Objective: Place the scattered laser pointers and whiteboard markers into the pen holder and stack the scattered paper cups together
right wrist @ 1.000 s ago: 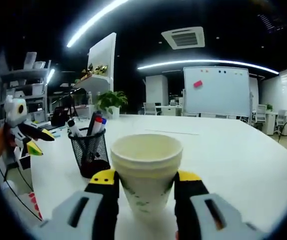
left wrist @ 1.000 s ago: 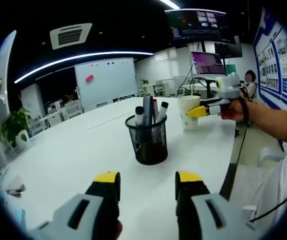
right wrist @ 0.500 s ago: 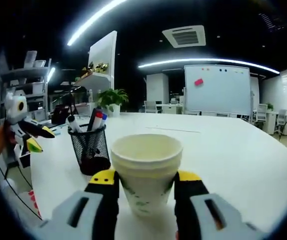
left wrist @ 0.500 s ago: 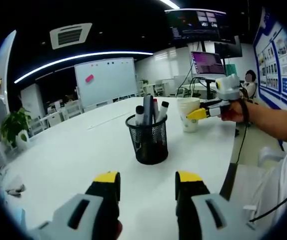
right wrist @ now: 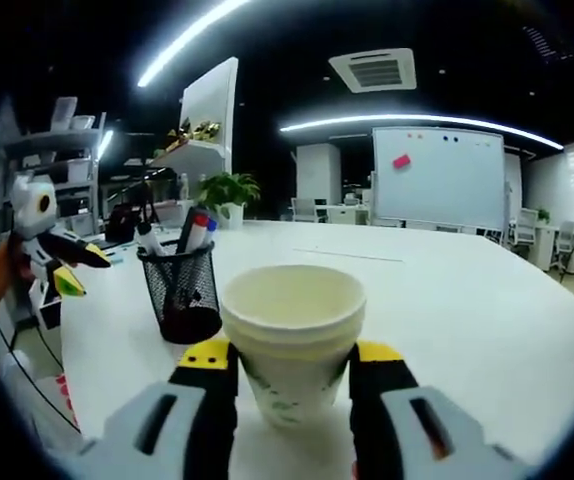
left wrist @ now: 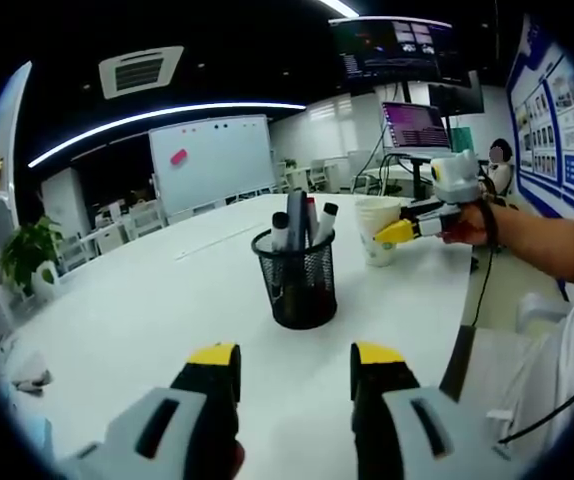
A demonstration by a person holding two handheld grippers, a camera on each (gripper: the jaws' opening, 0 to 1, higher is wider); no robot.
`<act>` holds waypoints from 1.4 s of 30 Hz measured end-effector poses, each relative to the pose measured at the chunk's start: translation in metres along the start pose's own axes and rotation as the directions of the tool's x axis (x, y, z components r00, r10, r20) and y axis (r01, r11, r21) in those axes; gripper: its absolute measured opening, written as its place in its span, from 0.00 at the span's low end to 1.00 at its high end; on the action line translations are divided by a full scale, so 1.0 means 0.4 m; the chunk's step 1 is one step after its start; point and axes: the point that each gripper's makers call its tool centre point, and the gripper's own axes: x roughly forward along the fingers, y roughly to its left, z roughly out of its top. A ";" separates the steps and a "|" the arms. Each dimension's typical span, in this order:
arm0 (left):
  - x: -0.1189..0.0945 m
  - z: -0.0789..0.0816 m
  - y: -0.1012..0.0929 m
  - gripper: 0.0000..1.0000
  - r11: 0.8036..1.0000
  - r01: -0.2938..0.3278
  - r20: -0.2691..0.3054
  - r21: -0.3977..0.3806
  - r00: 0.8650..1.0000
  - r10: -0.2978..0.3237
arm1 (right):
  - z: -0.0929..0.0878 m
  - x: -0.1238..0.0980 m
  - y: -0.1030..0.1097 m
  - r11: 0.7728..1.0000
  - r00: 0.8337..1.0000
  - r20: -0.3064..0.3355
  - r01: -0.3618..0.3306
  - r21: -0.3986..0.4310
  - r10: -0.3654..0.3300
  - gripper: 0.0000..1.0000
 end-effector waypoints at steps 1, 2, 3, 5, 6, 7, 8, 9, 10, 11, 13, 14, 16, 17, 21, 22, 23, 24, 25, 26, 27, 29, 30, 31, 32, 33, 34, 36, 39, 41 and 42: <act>0.000 0.001 0.000 0.45 1.000 0.000 0.001 0.000 1.000 0.000 | -0.001 0.000 0.000 1.000 1.000 -0.002 -0.001 -0.003 0.001 0.45; 0.000 0.002 0.000 0.45 1.000 0.000 0.001 0.001 1.000 0.000 | -0.001 0.000 0.000 1.000 1.000 -0.005 -0.001 -0.007 0.001 0.45; 0.000 0.003 0.000 0.45 1.000 0.001 0.002 0.002 1.000 -0.001 | -0.002 0.001 0.000 1.000 1.000 -0.009 -0.001 -0.011 0.001 0.45; -0.001 0.004 0.000 0.45 1.000 0.001 0.003 0.003 1.000 -0.001 | -0.006 0.001 0.000 1.000 1.000 -0.025 0.000 -0.020 0.000 0.46; -0.001 0.005 0.000 0.45 1.000 0.001 0.004 0.002 1.000 -0.001 | -0.007 0.001 0.000 1.000 1.000 -0.029 0.002 -0.022 -0.003 0.48; -0.001 0.005 0.000 0.45 1.000 0.001 0.004 0.002 1.000 -0.001 | -0.008 0.001 0.001 1.000 0.999 -0.033 0.000 -0.023 -0.001 0.52; -0.001 0.005 0.000 0.45 1.000 0.001 0.004 0.001 1.000 -0.001 | -0.011 0.001 0.003 1.000 0.999 -0.040 -0.004 -0.023 0.003 0.54; -0.002 0.004 -0.001 0.45 1.000 0.001 0.003 0.001 1.000 -0.001 | -0.017 0.001 0.006 1.000 0.998 -0.058 -0.008 -0.024 0.007 0.56; -0.002 0.004 -0.001 0.45 1.000 0.002 0.002 -0.001 1.000 -0.002 | -0.022 0.000 0.007 0.999 0.997 -0.076 -0.005 -0.035 0.003 0.56; -0.002 0.003 -0.001 0.45 1.000 0.003 0.001 -0.001 1.000 -0.003 | -0.022 -0.001 0.006 0.999 0.997 -0.080 -0.002 -0.036 -0.001 0.55; -0.002 0.002 -0.004 0.45 1.000 0.006 -0.002 0.003 1.000 -0.006 | -0.023 -0.003 0.004 0.999 0.996 -0.084 -0.003 -0.034 0.000 0.55; -0.002 0.002 -0.005 0.45 1.000 0.007 -0.002 0.004 1.000 -0.007 | -0.025 -0.003 0.001 0.999 0.996 -0.088 -0.003 -0.034 0.000 0.55; -0.001 0.006 -0.006 0.45 1.000 0.009 0.002 0.002 1.000 -0.009 | -0.025 -0.008 -0.006 0.999 0.995 -0.099 0.004 -0.038 -0.008 0.56; 0.000 0.008 -0.006 0.45 1.000 0.010 0.004 0.002 1.000 -0.010 | -0.023 -0.011 -0.008 0.999 0.995 -0.100 0.006 -0.039 -0.010 0.56; 0.000 0.011 -0.012 0.45 1.000 0.017 0.007 0.003 1.000 -0.017 | -0.020 -0.028 -0.019 0.999 0.993 -0.116 0.021 -0.044 -0.026 0.58; -0.001 0.012 -0.013 0.45 1.000 0.018 0.006 0.003 1.000 -0.019 | -0.015 -0.035 -0.022 0.998 0.992 -0.120 0.027 -0.049 -0.032 0.58; -0.001 0.012 -0.014 0.45 1.000 0.020 0.006 0.004 1.000 -0.020 | -0.015 -0.037 -0.026 0.998 0.991 -0.127 0.031 -0.051 -0.037 0.58; -0.002 0.012 -0.014 0.45 1.000 0.020 0.005 0.004 1.000 -0.020 | -0.014 -0.040 -0.030 0.998 0.990 -0.132 0.034 -0.052 -0.040 0.58; -0.002 0.011 -0.013 0.45 1.000 0.021 0.000 0.003 1.000 -0.021 | -0.011 -0.044 -0.032 0.998 0.990 -0.133 0.036 -0.054 -0.043 0.58; -0.003 0.011 -0.014 0.45 1.000 0.023 -0.001 0.005 1.000 -0.023 | -0.007 -0.047 -0.034 0.998 0.990 -0.133 0.038 -0.055 -0.046 0.58; -0.003 0.012 -0.016 0.45 1.000 0.023 -0.001 0.007 1.000 -0.023 | -0.004 -0.049 -0.035 0.998 0.990 -0.134 0.039 -0.055 -0.046 0.58; -0.004 0.013 -0.019 0.45 1.000 0.026 -0.004 0.008 1.000 -0.026 | 0.004 -0.052 -0.034 0.998 0.990 -0.132 0.036 -0.059 -0.044 0.59; -0.005 0.014 -0.019 0.45 1.000 0.027 -0.005 0.010 1.000 -0.027 | 0.006 -0.054 -0.034 0.998 0.990 -0.134 0.035 -0.059 -0.043 0.59; -0.005 0.014 -0.020 0.45 1.000 0.027 -0.007 0.011 1.000 -0.026 | 0.008 -0.059 -0.030 0.998 0.989 -0.142 0.035 -0.061 -0.043 0.59; -0.006 0.015 -0.020 0.45 1.000 0.027 -0.008 0.012 1.000 -0.027 | 0.012 -0.066 -0.027 0.997 0.988 -0.145 0.034 -0.065 -0.043 0.59; -0.007 0.017 -0.020 0.45 1.000 0.027 -0.008 0.013 1.000 -0.027 | 0.018 -0.073 -0.024 0.996 0.989 -0.142 0.034 -0.077 -0.045 0.59; -0.009 0.018 -0.020 0.45 1.000 0.026 -0.008 0.013 1.000 -0.026 | 0.024 -0.080 -0.022 0.996 0.989 -0.141 0.036 -0.085 -0.048 0.59; -0.011 0.019 -0.021 0.45 1.000 0.026 -0.009 0.015 1.000 -0.026 | 0.035 -0.090 -0.019 0.995 0.988 -0.145 0.034 -0.097 -0.048 0.59; -0.013 0.015 -0.023 0.45 1.000 0.022 -0.025 0.022 0.999 -0.022 | 0.044 -0.099 -0.003 0.993 0.989 -0.147 0.013 -0.114 -0.030 0.60; -0.014 0.014 -0.026 0.45 0.999 0.022 -0.032 0.026 0.999 -0.021 | 0.043 -0.102 0.005 0.991 0.987 -0.158 0.002 -0.130 -0.023 0.61; -0.014 0.013 -0.027 0.45 0.999 0.023 -0.035 0.024 0.999 -0.022 | 0.043 -0.105 0.006 0.991 0.987 -0.162 0.001 -0.134 -0.023 0.61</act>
